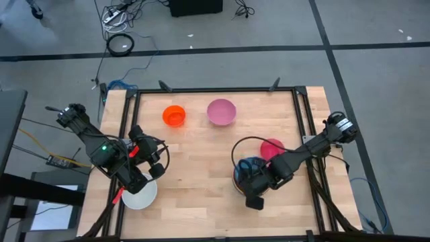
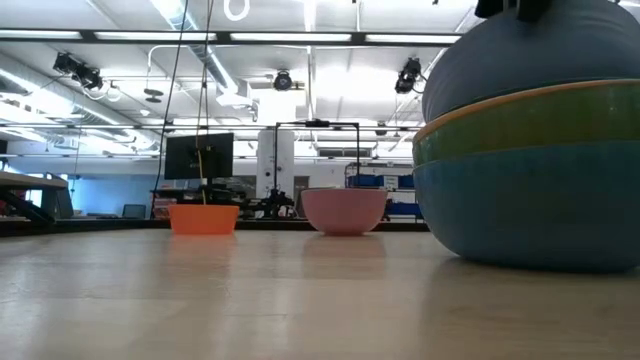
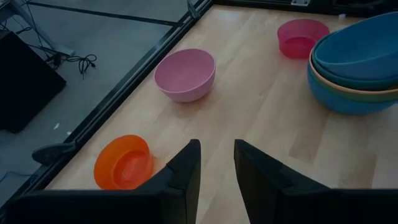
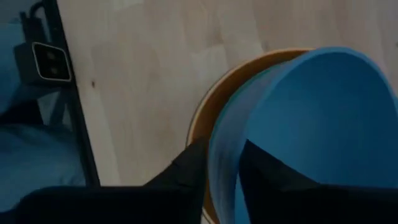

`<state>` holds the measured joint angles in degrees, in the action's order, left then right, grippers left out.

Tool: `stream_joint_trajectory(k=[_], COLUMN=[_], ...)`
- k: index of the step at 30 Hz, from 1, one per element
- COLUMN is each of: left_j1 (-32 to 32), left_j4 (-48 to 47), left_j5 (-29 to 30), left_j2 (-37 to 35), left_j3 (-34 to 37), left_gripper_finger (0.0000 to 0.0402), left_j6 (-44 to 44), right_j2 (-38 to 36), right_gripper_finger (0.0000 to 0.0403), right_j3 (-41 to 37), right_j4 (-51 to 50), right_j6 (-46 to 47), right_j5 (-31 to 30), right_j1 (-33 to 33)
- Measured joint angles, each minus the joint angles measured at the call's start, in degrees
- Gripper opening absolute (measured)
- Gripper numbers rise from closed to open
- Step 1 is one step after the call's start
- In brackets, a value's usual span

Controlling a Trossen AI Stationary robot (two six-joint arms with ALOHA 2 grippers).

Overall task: Nest bowls inside each other
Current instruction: Stack the blue bowl on top of the green bowl

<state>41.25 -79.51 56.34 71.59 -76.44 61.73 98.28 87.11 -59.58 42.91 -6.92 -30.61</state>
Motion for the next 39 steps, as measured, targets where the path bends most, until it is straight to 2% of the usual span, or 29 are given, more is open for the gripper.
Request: stream_joint_trajectory(k=[5,10,14,17,24,39], left_j1=[0.00,0.00,0.00,0.00,0.00,0.00], left_j4=[0.00,0.02,0.02,0.03,0.47,0.44], left_j5=[0.00,-0.02,-0.02,0.00,-0.03,-0.35], left_j2=[0.00,0.00,0.00,0.00,0.00,0.00], left_j3=[0.00,0.00,0.00,0.00,0.00,0.00], left_gripper_finger=[0.0106,0.0106,0.0106,0.0106,0.0106,0.0106], left_j6=[-0.02,-0.04,-0.09,-0.09,-0.13,-0.15], right_j2=[-1.49,-5.83,-8.16,-7.80,-5.51,-5.55], right_gripper_finger=[0.0144,0.0170,0.0167,0.0156,0.0134,0.0130], right_j3=[0.00,0.00,0.02,0.02,-2.22,-8.28], right_j4=[-0.13,1.33,1.23,1.19,0.77,5.63], right_j6=[1.05,1.76,2.20,2.26,4.29,8.29], right_j5=[-1.75,-7.02,-10.32,-10.47,-8.26,-5.65], right_j1=[-0.07,-0.10,-0.09,-0.09,-0.47,-1.56])
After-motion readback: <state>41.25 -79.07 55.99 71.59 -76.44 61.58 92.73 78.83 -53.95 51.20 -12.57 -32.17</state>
